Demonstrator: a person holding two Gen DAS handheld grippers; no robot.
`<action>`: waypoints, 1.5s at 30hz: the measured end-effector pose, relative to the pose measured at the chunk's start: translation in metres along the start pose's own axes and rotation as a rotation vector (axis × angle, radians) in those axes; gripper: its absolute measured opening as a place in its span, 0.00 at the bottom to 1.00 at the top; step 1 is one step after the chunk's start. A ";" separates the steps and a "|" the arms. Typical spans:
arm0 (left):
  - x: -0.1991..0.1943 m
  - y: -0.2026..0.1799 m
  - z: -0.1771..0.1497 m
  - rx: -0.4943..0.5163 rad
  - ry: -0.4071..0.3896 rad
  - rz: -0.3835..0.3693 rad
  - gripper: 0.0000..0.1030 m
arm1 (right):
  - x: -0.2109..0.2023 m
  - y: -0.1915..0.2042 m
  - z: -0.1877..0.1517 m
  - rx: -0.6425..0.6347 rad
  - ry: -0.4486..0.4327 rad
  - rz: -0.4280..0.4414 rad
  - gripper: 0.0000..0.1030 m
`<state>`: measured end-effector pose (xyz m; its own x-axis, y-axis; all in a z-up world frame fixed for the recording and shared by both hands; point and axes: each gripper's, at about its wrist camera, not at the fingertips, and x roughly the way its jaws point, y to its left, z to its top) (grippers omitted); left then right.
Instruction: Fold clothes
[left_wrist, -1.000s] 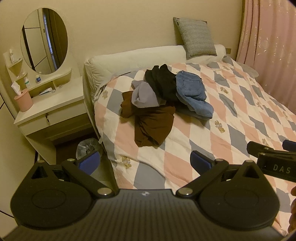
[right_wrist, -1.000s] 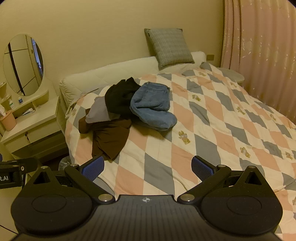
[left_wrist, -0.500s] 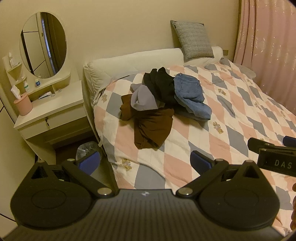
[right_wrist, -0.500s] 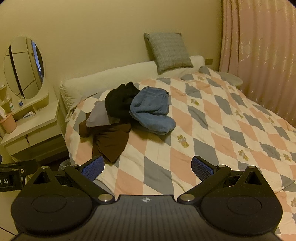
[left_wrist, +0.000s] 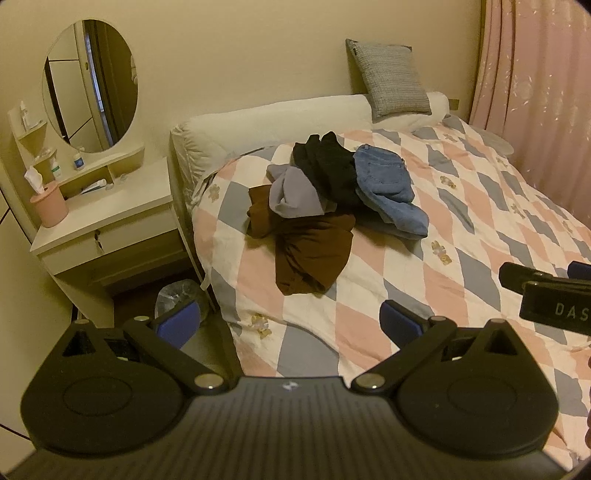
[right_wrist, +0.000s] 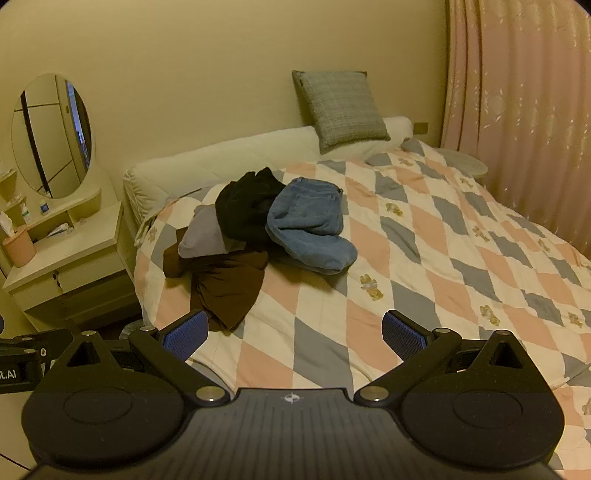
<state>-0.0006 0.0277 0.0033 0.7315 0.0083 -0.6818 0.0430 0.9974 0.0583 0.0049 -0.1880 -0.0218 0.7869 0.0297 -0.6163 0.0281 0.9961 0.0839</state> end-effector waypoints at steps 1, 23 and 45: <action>0.003 0.001 0.001 -0.001 0.005 -0.004 0.99 | 0.002 0.001 0.001 0.001 0.001 -0.001 1.00; 0.170 -0.002 0.075 0.141 0.106 -0.107 0.99 | 0.135 -0.029 0.025 0.168 0.118 -0.117 1.00; 0.384 0.001 0.229 0.296 0.162 -0.352 0.96 | 0.399 0.015 0.108 -0.089 0.193 -0.030 0.47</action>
<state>0.4365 0.0152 -0.0915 0.5233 -0.2909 -0.8010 0.4774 0.8787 -0.0072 0.3861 -0.1701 -0.1819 0.6538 0.0068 -0.7566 -0.0118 0.9999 -0.0013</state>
